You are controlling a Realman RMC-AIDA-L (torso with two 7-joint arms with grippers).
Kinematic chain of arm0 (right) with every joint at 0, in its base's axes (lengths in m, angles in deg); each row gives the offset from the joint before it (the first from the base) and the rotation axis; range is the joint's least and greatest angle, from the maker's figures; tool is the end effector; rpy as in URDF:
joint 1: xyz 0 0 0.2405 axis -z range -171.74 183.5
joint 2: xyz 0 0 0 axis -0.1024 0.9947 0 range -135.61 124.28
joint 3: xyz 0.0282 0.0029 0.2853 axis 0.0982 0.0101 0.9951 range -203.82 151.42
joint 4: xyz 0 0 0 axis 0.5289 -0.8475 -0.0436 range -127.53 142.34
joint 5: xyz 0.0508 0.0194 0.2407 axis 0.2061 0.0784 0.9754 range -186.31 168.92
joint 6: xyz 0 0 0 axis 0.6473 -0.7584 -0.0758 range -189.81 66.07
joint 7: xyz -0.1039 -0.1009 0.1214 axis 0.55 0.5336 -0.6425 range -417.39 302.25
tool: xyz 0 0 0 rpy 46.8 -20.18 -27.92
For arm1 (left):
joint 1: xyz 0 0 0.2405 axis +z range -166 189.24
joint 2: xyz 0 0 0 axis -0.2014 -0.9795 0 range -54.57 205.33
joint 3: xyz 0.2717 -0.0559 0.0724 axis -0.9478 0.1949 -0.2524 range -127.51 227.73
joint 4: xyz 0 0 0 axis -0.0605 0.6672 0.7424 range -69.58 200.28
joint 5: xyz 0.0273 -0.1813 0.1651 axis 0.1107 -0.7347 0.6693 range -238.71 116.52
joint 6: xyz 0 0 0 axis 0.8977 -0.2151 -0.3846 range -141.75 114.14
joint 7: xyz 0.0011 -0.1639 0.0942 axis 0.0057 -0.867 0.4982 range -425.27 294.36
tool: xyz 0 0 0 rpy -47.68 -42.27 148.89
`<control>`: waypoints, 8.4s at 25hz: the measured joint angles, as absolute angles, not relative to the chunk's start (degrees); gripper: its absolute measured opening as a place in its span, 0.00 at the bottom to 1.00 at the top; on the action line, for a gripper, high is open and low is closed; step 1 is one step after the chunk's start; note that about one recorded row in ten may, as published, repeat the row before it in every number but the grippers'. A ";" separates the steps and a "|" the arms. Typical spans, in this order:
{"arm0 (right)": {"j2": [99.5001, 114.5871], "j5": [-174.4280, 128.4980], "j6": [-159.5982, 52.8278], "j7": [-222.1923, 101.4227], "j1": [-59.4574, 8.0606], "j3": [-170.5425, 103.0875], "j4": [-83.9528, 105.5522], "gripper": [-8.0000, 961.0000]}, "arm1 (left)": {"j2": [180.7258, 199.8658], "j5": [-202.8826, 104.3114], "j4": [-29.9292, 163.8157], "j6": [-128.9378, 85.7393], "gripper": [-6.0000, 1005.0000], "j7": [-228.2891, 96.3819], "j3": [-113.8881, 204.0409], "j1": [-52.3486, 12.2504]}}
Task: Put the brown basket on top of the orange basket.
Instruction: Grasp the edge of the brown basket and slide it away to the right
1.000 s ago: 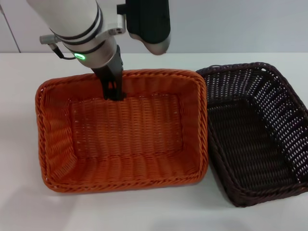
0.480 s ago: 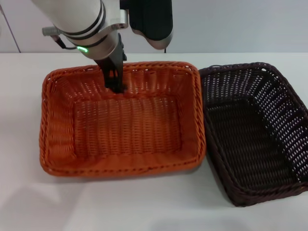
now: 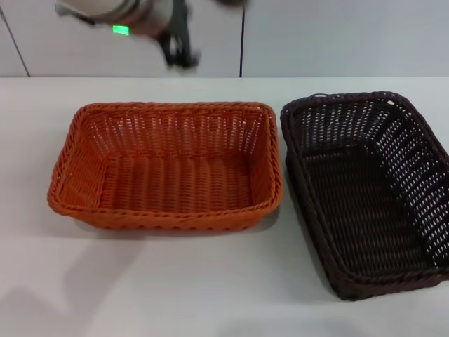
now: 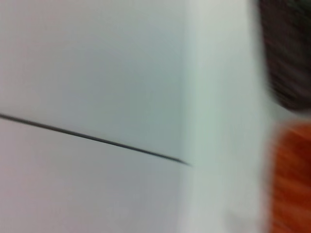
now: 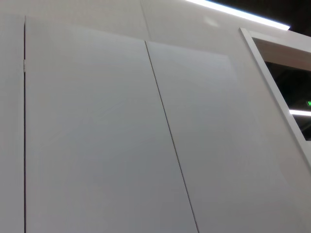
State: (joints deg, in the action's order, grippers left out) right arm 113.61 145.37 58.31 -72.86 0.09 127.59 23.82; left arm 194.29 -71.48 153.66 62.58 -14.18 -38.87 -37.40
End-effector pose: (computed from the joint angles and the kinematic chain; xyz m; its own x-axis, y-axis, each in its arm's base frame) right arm 0.4278 0.1512 0.0580 0.6639 0.5044 -0.5521 -0.7478 0.4523 -0.4860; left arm -0.0482 0.4921 -0.0141 0.8599 -0.0303 -0.5096 -0.3811 -0.7023 -0.6013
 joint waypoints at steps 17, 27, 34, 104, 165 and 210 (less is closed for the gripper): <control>113.66 145.37 57.75 -72.72 -0.76 126.88 24.00 0.69 | 193.82 -63.83 159.43 -37.10 0.66 -64.32 -53.55 10.89; 113.78 143.42 59.22 -72.66 -0.89 123.22 24.18 0.70 | 193.83 -70.36 123.75 -65.79 0.66 -66.79 -54.46 16.75; 113.62 138.53 60.06 -72.35 -0.91 123.10 23.69 0.70 | 193.87 -82.78 101.84 -87.92 0.66 -69.95 -57.58 16.13; 107.46 28.29 30.89 -215.86 -33.13 90.92 -88.15 0.69 | 194.03 -84.66 83.22 -86.86 0.65 -66.15 -43.85 4.79; 106.43 25.34 61.44 -187.75 -36.61 79.67 -76.79 0.69 | 194.39 -84.65 82.31 -86.15 0.65 -67.74 -44.55 4.50; 112.67 14.37 53.11 -182.96 -34.57 74.00 -70.42 0.69 | 194.38 -84.26 81.81 -87.55 0.65 -69.76 -44.64 5.27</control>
State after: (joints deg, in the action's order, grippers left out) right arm 112.67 14.37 53.11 -182.96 -34.57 74.00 -70.42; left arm 194.38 -84.26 81.81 -87.55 -69.76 -44.64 5.27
